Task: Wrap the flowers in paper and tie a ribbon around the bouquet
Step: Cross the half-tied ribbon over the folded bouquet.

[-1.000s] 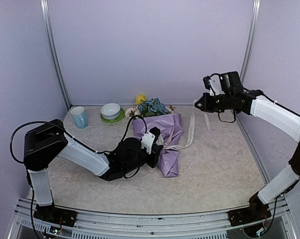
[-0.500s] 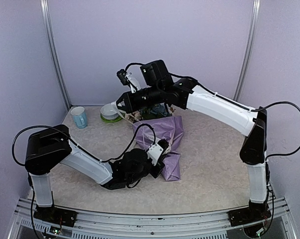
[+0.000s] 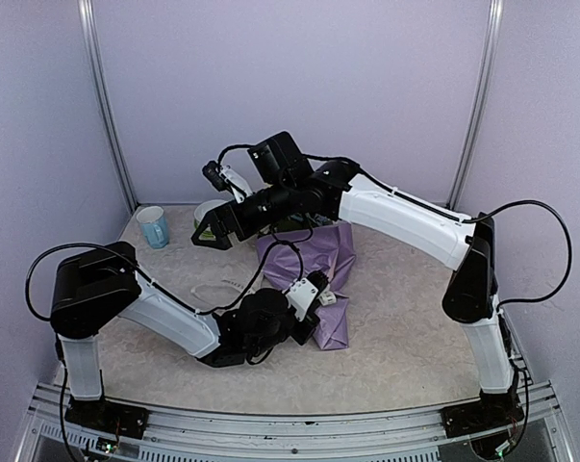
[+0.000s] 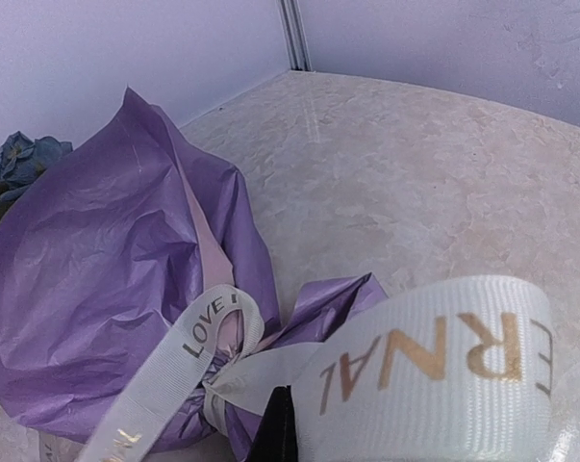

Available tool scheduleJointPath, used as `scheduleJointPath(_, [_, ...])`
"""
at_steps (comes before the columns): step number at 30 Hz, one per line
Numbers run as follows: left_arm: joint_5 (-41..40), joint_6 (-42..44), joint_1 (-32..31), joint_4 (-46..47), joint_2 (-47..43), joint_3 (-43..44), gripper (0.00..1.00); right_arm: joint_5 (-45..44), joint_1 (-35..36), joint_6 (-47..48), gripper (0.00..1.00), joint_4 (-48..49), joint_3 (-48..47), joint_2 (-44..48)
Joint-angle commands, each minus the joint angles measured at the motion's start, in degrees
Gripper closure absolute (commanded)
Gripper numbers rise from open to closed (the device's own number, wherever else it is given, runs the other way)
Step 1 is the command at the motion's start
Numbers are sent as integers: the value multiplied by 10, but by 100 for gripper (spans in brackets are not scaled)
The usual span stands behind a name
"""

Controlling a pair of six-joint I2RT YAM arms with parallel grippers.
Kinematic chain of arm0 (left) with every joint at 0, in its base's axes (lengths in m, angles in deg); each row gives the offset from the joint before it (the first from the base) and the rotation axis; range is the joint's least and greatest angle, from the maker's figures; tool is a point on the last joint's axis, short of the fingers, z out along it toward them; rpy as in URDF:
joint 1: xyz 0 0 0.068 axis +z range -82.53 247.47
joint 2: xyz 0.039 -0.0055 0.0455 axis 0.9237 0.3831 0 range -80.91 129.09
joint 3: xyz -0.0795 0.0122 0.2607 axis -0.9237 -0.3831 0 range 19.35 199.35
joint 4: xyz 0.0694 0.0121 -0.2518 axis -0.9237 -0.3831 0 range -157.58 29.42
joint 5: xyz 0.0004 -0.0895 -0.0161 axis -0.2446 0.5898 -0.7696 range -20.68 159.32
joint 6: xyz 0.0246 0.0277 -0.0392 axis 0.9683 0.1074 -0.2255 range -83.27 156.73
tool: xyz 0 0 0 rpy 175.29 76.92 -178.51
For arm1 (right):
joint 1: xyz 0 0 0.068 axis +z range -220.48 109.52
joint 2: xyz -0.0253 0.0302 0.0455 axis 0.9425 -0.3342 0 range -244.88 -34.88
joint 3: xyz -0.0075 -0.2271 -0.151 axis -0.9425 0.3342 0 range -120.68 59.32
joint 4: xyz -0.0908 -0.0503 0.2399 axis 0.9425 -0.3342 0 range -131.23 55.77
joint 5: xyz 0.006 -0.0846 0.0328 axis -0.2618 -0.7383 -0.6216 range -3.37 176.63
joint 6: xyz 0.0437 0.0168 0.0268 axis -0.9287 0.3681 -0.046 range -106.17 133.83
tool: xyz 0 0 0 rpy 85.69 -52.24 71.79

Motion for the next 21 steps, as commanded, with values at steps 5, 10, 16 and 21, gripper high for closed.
scheduleJointPath(5, [73,-59,20,2,4,4,100,21,-54,31,0,-15,39,129])
scheduleJointPath(10, [144,-103,48,9,-9,-8,100,124,-133,112,0,57,234,273])
scheduleJointPath(16, [207,-125,77,31,-27,-31,100,194,-194,285,0,311,655,476])
scheduleJointPath(21, [228,-120,86,27,-30,-34,100,255,-194,471,0,386,806,526])
